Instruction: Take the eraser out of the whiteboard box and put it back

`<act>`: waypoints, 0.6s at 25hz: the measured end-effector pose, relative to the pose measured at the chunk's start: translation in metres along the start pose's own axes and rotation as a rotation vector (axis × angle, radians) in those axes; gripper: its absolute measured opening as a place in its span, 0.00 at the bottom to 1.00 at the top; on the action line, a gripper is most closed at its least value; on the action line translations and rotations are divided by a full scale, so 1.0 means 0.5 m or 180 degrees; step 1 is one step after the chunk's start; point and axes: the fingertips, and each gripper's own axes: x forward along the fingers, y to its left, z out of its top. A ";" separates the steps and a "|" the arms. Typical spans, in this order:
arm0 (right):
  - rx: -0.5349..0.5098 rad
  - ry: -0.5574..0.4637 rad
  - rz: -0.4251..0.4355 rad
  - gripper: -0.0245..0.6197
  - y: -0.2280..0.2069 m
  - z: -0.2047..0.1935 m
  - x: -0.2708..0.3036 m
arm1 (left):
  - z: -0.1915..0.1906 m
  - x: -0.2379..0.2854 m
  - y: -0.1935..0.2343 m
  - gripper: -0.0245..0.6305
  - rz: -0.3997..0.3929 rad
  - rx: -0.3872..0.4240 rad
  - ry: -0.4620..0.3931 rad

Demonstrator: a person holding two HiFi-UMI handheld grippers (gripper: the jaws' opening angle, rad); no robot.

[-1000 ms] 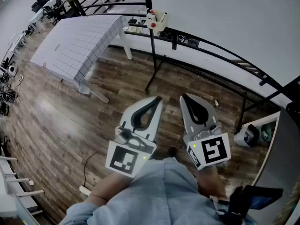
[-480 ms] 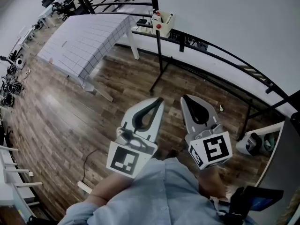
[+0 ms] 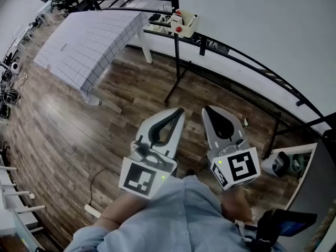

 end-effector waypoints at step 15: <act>-0.0160 -0.0068 -0.0160 0.04 -0.053 0.075 0.257 | 0.009 0.118 0.256 0.04 -0.0089 -0.0031 -0.0205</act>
